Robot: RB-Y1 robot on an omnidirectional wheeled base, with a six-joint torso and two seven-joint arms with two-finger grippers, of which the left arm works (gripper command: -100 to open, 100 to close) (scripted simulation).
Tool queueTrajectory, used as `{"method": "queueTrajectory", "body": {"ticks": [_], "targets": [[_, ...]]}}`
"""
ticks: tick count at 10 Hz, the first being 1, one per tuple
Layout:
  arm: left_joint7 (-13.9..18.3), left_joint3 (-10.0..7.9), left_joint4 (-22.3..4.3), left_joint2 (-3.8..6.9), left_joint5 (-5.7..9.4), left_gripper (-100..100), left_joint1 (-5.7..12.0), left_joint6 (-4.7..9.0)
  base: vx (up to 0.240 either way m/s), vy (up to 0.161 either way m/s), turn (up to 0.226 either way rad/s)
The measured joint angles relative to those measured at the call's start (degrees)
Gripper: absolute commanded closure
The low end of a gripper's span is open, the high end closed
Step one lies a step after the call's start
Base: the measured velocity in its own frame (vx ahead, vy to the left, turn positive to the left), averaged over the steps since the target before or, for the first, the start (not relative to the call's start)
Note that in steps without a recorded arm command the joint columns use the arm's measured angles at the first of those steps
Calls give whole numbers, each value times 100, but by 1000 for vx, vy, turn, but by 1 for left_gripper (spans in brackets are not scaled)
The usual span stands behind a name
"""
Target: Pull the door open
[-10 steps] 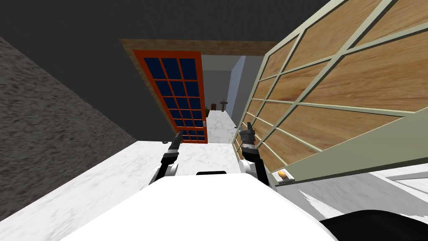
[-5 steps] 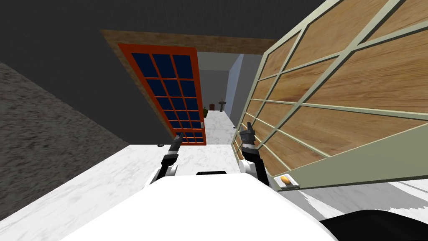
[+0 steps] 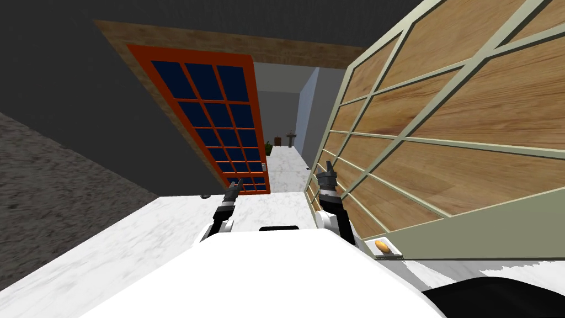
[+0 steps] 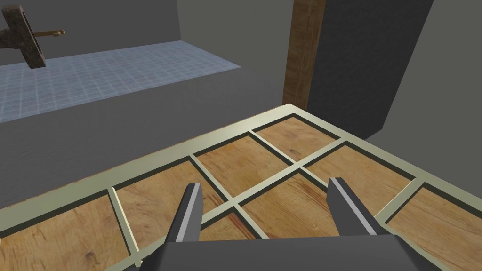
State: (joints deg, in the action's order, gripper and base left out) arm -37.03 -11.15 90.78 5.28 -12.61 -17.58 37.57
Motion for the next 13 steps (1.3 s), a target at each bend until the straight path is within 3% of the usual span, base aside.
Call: {"method": "queueTrajectory", "body": {"ticks": [10,12,13], "targets": [[-1254,-374,-1260,-67,-253,-100,192,352,102,-5,-63],[-1508,-468,-1619,-77,-291,-100,283,475,102,-2,-58],[-1614,-489,-1665,-100,-320,-100,267,488,103,-5,-47]]}}
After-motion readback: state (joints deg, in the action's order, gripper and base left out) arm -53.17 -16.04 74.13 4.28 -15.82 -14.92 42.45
